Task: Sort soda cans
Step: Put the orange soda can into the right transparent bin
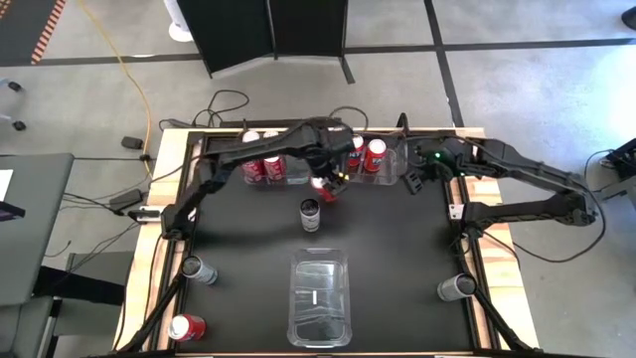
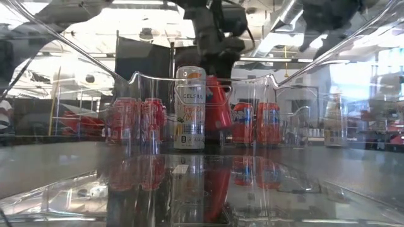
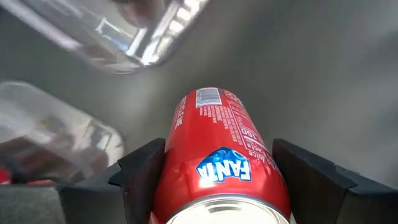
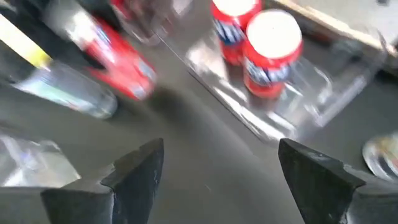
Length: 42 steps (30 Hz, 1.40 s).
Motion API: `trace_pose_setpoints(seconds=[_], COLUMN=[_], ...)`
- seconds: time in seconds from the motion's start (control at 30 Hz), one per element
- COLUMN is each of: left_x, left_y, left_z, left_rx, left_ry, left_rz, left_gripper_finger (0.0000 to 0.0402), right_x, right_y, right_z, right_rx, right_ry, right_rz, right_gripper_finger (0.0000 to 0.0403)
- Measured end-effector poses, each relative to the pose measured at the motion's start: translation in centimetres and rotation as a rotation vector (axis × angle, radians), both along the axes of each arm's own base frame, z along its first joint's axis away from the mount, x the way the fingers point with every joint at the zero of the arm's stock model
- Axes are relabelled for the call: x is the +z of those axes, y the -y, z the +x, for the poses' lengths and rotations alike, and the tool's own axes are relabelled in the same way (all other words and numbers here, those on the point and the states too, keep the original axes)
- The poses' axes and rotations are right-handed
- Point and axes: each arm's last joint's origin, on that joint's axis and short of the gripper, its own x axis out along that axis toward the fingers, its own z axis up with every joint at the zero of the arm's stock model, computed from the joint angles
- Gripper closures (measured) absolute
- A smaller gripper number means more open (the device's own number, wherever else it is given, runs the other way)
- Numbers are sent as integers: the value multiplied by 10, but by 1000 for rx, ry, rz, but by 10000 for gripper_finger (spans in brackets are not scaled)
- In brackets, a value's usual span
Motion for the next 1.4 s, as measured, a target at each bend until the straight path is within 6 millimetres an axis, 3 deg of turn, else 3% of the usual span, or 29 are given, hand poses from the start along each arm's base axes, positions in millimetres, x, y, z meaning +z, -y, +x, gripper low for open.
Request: trace_pose_setpoints(seconds=[0.27,0.83,0.97,1.2,1.4], left_x=[-35,-37,-23,27,78], left_y=[14,22,26,30,35], left_z=[23,35,31,9,-20], left_rx=[-78,-216,-267,-362,-368], left_ry=[-30,46,69,148,265], left_rz=[-13,51,76,162,223], left_gripper_finger=[121,83,70,57,56], right_x=[5,-7,-2,-1,-16], right_y=[-4,-6,-10,-11,-7], right_z=[13,38,41,57,91], right_rx=[50,100,148,282,429], right_ry=[98,56,104,125,76], right_rz=[-33,-8,-41,-164,-289], right_gripper_finger=[70,70,70,70,70])
